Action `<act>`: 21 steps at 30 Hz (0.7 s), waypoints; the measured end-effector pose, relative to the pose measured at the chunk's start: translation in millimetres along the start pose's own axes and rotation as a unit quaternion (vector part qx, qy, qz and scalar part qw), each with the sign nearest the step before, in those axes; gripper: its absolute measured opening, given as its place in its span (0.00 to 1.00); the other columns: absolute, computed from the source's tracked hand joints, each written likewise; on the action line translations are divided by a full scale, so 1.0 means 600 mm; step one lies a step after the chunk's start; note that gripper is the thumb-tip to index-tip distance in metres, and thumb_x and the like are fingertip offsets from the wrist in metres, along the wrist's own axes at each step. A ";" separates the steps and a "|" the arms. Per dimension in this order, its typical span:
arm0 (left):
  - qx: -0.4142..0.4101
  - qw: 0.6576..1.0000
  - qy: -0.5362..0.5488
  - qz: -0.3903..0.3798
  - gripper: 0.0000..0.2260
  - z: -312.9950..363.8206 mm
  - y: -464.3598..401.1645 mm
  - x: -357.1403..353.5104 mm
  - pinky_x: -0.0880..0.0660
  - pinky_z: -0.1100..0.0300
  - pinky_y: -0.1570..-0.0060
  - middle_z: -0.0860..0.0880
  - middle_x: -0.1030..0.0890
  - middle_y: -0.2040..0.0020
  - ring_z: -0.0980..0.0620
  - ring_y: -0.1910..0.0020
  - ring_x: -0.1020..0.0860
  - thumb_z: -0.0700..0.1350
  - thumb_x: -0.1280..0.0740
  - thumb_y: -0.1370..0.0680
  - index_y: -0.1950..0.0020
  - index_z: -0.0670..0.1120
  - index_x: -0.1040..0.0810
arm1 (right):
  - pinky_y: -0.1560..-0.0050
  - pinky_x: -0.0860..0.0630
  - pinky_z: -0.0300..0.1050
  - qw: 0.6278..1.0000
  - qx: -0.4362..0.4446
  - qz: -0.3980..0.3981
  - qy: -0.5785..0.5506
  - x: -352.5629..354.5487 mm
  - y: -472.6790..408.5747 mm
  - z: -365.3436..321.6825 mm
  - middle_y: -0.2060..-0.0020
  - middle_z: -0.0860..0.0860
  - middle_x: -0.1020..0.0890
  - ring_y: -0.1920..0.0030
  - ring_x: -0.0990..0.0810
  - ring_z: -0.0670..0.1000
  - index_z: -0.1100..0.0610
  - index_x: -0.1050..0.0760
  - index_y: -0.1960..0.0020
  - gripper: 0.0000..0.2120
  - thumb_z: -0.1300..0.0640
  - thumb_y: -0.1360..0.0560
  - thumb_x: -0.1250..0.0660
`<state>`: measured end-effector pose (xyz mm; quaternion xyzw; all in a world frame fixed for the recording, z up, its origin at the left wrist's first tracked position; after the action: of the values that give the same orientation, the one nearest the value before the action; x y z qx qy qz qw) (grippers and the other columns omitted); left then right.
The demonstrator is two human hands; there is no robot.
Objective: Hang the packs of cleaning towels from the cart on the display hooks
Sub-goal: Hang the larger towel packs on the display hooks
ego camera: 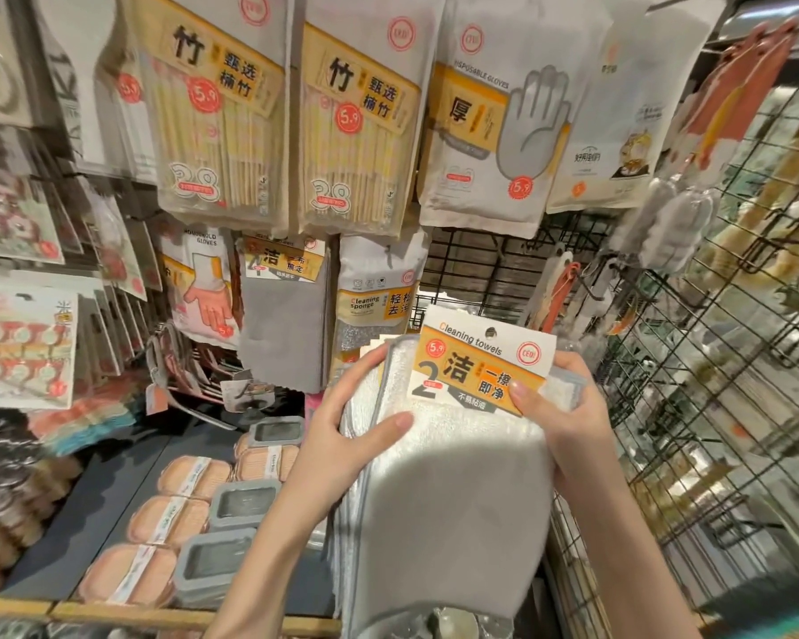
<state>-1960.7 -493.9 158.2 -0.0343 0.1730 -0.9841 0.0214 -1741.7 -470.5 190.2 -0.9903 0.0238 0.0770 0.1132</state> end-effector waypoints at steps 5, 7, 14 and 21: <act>0.003 1.000 -0.004 -0.009 0.20 -0.005 -0.007 0.011 0.38 0.82 0.45 0.72 0.26 0.40 0.72 0.37 0.31 0.53 0.26 0.31 0.43 0.71 0.24 | 0.50 0.21 0.58 1.000 -0.005 -0.003 0.019 0.002 -0.017 0.000 0.53 0.58 0.16 0.52 0.18 0.62 0.54 0.27 0.51 0.14 0.70 0.29 0.33; 0.008 1.000 -0.015 -0.016 0.19 -0.007 -0.010 0.013 0.37 0.82 0.46 0.71 0.24 0.41 0.71 0.38 0.30 0.53 0.25 0.32 0.46 0.70 0.23 | 0.54 0.19 0.51 1.000 0.000 -0.005 0.025 0.001 -0.023 0.000 0.57 0.54 0.15 0.55 0.17 0.57 0.54 0.28 0.52 0.14 0.72 0.28 0.35; 0.044 0.999 -0.006 0.028 0.16 -0.031 -0.005 0.012 0.37 0.64 0.38 0.69 0.24 0.44 0.70 0.39 0.30 0.54 0.26 0.35 0.50 0.66 0.24 | 0.64 0.20 0.41 0.998 -0.032 0.002 0.049 0.002 -0.040 0.015 0.61 0.51 0.15 0.61 0.16 0.51 0.53 0.27 0.53 0.13 0.71 0.28 0.33; 0.053 0.996 0.007 0.070 0.17 -0.053 0.011 -0.001 0.33 0.73 0.44 0.61 0.20 0.47 0.66 0.44 0.26 0.46 0.21 0.35 0.52 0.60 0.22 | 0.53 0.22 0.50 0.997 -0.032 0.003 0.073 0.019 -0.034 0.033 0.54 0.57 0.16 0.56 0.18 0.54 0.55 0.26 0.52 0.12 0.70 0.28 0.33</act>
<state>-1962.6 -489.1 126.1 -0.0137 0.1225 -0.9882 0.0905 -1731.9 -446.4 173.7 -0.9963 0.0320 0.0052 0.0790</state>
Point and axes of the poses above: each hand's wrist, its own y-axis away from the middle knuckle, its own x-axis out of the back of the hand, z = x × y, the point moved 2 cm from there along -y, towards the middle knuckle
